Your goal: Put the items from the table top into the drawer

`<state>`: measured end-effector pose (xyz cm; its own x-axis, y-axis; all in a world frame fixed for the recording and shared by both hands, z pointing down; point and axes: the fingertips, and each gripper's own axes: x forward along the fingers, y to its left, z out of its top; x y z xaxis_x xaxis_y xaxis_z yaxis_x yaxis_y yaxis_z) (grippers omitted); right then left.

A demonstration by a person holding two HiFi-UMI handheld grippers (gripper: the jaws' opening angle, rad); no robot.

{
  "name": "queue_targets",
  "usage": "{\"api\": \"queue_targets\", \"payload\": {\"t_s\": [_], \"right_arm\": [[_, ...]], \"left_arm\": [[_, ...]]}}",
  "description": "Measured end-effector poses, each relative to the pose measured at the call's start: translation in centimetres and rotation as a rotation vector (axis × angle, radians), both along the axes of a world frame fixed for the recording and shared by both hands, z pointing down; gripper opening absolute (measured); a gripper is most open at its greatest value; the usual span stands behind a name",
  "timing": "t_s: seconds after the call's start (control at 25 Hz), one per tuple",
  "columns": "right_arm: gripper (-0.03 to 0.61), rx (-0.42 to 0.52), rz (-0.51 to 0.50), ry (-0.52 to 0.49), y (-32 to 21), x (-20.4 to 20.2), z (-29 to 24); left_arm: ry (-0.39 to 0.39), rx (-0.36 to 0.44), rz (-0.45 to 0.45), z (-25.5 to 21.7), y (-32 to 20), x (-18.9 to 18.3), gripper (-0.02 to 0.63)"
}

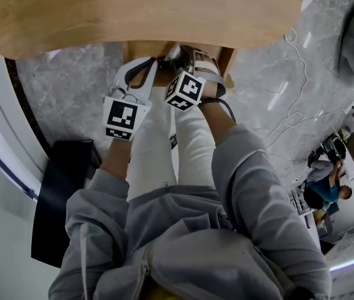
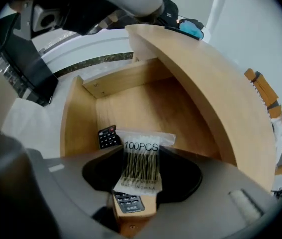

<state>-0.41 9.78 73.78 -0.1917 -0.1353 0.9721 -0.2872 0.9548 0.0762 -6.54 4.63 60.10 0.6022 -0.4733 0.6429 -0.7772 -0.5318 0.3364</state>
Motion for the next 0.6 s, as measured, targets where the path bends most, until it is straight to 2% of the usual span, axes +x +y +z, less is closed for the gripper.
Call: {"api": "queue_targets", "payload": {"t_s": [0.12,0.24,0.28,0.36,0.4,0.52,0.6], "right_arm": [[0.192,-0.011,-0.098,0.018,0.3,0.2,1.2],[0.198,-0.04,-0.131,0.041,0.6,0.7,2.2],[0.211,-0.048,-0.135,0.056,0.7,1.0,2.7],[0.303,-0.05,-0.133,0.083,1.0,1.5,3.1],[0.321,-0.048,-0.129,0.088,1.1,1.7,3.0],[0.33,-0.051,-0.11,0.077,1.9,1.8,2.1],[0.33,-0.049,-0.062,0.036,2.2,1.6,0.5]], "left_arm": [[-0.002,-0.011,0.005,0.6,0.3,0.3,0.002],[-0.006,-0.015,0.0,1.0,0.2,0.2,0.002],[-0.007,-0.015,0.0,1.1,0.1,0.2,0.002],[-0.011,-0.015,0.002,1.1,0.1,0.2,0.002],[-0.011,-0.015,0.005,1.0,0.1,0.3,0.002],[-0.009,-0.013,0.013,0.5,0.0,0.4,0.002],[-0.01,-0.011,0.02,0.0,0.0,0.6,0.002]]}}
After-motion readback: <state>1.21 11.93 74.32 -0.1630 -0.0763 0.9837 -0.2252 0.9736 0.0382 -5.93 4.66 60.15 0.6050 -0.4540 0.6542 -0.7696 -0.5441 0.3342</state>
